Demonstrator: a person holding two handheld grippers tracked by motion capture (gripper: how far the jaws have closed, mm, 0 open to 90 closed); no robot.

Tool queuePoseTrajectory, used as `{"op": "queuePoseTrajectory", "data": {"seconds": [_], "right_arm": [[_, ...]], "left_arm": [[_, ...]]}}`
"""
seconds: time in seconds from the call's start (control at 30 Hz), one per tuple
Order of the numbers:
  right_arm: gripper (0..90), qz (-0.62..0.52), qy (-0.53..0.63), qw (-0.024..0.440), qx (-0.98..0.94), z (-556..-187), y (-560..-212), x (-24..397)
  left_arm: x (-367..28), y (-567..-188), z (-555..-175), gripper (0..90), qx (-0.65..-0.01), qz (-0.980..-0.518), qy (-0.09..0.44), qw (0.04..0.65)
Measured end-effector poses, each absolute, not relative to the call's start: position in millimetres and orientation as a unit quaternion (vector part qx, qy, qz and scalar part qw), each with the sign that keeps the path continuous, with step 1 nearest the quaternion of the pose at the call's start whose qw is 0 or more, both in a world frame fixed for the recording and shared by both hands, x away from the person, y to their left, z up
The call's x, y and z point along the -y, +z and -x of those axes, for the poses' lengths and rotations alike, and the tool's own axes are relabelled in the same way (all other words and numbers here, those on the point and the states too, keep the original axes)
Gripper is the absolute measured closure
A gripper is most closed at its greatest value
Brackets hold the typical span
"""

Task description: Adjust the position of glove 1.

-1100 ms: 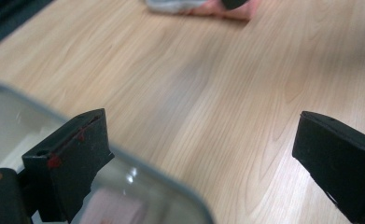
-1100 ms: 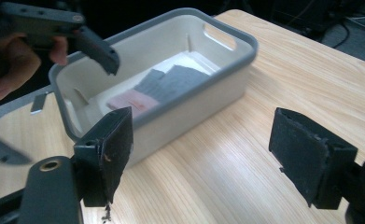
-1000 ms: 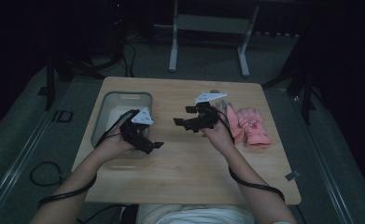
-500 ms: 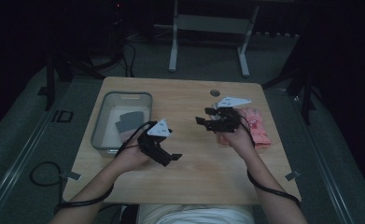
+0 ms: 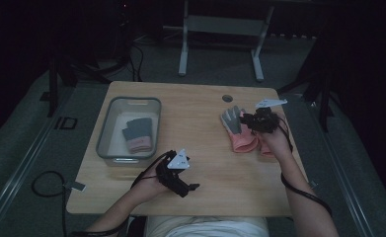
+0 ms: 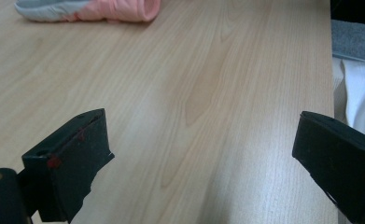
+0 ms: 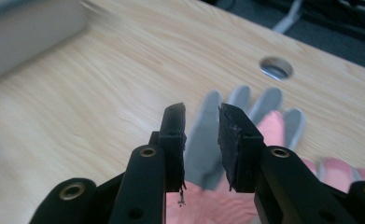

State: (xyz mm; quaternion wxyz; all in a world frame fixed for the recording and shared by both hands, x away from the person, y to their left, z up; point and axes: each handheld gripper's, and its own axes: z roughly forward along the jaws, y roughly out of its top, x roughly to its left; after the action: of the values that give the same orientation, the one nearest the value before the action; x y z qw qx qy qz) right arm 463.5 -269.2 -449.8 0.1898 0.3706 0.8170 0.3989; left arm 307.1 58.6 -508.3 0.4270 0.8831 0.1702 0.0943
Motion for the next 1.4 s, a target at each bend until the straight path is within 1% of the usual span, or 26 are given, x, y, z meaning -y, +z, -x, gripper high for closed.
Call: {"op": "queuePoseTrajectory", "data": {"seconds": [0.07, 0.17, 0.2, 0.23, 0.3, 0.43, 0.5, 0.63, 0.67, 0.7, 0.73, 0.77, 0.83, 0.93, 1.03, 1.17, 1.3, 1.4], "right_arm": [[68.2, -0.373, 0.384, 0.186, -0.824, -473.5, -458.2, 270.0], [67.7, -0.367, 0.382, 0.182, -0.829, -481.1, -465.0, 268.4], [65.5, -0.367, 0.382, 0.182, -0.829, -481.1, -465.0, 268.4], [60.9, -0.372, 0.366, 0.171, -0.836, -494.6, -477.0, 263.1], [59.3, -0.374, 0.350, 0.169, -0.842, -503.8, -486.4, 258.0], [59.3, -0.347, 0.292, 0.184, -0.872, -518.0, -502.8, 248.0], [57.2, -0.332, 0.265, 0.187, -0.886, -522.9, -510.3, 245.1], [56.0, -0.337, 0.253, 0.165, -0.892, -528.8, -520.6, 244.8], [57.7, -0.340, 0.252, 0.162, -0.891, -529.3, -521.9, 244.9], [61.2, -0.344, 0.253, 0.156, -0.891, -529.4, -523.1, 244.5], [66.9, -0.349, 0.255, 0.149, -0.890, -529.6, -524.8, 243.9], [69.1, -0.358, 0.256, 0.141, -0.887, -529.7, -526.6, 243.1], [78.2, -0.372, 0.260, 0.139, -0.880, -529.2, -527.6, 243.0], [86.6, -0.383, 0.264, 0.145, -0.874, -525.5, -528.0, 243.0], [88.5, -0.402, 0.277, 0.154, -0.859, -520.8, -526.4, 244.3], [89.0, -0.432, 0.293, 0.172, -0.836, -510.6, -514.1, 245.4], [89.2, -0.451, 0.325, 0.181, -0.811, -496.1, -490.9, 247.6], [89.3, -0.454, 0.343, 0.197, -0.798, -480.1, -468.7, 243.0]], "left_arm": [[-59.2, -513.6, -305.0, 3.6, -0.179, -0.879, 0.090, 0.433], [-59.9, -516.0, -304.4, 3.7, -0.183, -0.876, 0.088, 0.438], [-60.9, -522.2, -302.2, 3.7, -0.192, -0.872, 0.084, 0.443], [-61.2, -524.1, -301.3, 3.6, -0.193, -0.872, 0.086, 0.441], [-61.6, -527.6, -299.5, 3.6, -0.195, -0.870, 0.086, 0.445], [-62.5, -531.9, -298.0, 3.6, -0.197, -0.870, 0.088, 0.444], [-63.8, -533.7, -297.9, 3.6, -0.202, -0.866, 0.082, 0.451], [-64.1, -536.2, -297.3, 3.6, -0.202, -0.866, 0.084, 0.449], [-64.0, -536.9, -296.8, 3.7, -0.203, -0.866, 0.083, 0.449], [-64.0, -537.5, -296.3, 3.7, -0.202, -0.866, 0.082, 0.449], [-63.8, -538.0, -295.7, 3.6, -0.202, -0.866, 0.083, 0.449], [-63.5, -538.4, -295.0, 3.7, -0.202, -0.867, 0.083, 0.448], [-63.1, -538.9, -294.1, 3.7, -0.202, -0.867, 0.086, 0.447], [-63.4, -539.2, -294.3, 3.6, -0.203, -0.865, 0.087, 0.450], [-63.3, -539.5, -294.2, 3.7, -0.206, -0.863, 0.084, 0.453], [-62.1, -542.0, -294.2, 3.7, -0.203, -0.869, 0.080, 0.445], [-60.2, -544.3, -294.2, 3.7, -0.200, -0.873, 0.082, 0.438], [-59.9, -544.7, -294.0, 3.6, -0.199, -0.872, 0.086, 0.439]]}}
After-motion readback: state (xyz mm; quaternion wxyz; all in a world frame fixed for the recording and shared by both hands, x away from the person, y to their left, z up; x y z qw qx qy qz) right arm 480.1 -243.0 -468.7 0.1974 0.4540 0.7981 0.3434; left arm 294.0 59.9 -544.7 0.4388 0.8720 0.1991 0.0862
